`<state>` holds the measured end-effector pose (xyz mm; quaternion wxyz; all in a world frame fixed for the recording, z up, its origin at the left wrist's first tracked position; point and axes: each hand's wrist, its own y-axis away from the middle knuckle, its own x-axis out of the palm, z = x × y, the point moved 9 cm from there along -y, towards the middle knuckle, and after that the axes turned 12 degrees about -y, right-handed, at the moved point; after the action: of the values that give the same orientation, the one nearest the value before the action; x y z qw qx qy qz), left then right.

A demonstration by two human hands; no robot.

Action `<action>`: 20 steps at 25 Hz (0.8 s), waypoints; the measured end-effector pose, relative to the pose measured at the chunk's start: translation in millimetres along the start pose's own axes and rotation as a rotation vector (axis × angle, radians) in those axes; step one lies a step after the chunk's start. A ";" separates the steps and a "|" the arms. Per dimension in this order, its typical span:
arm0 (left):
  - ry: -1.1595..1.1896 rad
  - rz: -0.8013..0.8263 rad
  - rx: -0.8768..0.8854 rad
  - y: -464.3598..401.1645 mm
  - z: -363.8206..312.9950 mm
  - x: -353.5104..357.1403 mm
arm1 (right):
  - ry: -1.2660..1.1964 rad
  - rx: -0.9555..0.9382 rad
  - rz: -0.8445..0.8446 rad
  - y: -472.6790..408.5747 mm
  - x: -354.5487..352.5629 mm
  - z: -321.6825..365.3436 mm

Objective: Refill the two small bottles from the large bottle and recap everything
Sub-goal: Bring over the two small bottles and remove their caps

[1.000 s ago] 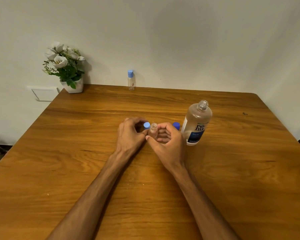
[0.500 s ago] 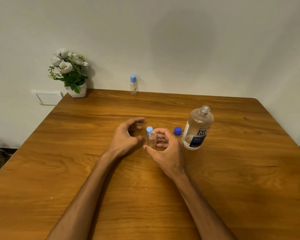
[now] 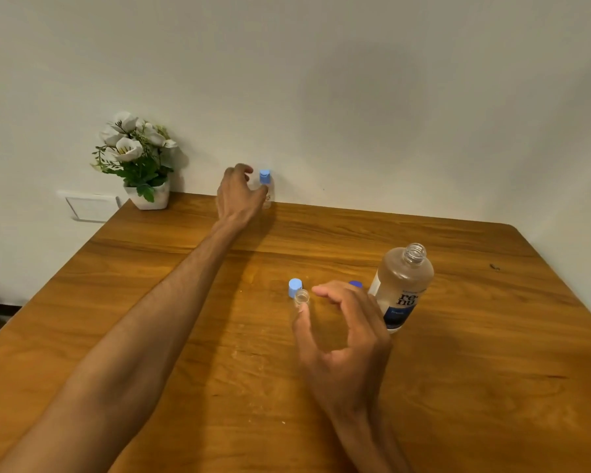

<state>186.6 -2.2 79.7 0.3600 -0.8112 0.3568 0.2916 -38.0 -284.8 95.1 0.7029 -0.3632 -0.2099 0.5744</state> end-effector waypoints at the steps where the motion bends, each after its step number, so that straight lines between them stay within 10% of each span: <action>1: -0.005 0.003 0.012 -10.8 -3.0 6.2 | -0.002 0.005 0.005 -0.4 0.7 -2.2; 14: 0.249 -0.143 -0.011 4.1 -3.6 -13.6 | -0.053 0.150 -0.005 -6.7 -2.6 -26.0; 20: 0.688 0.184 -0.061 102.1 6.7 -71.2 | -0.196 0.220 0.013 -8.3 1.3 -3.7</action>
<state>63.6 -20.2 89.5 0.1668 -0.8368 0.5198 0.0431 -29.6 -285.1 98.7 0.7108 -0.2278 -0.2108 0.6312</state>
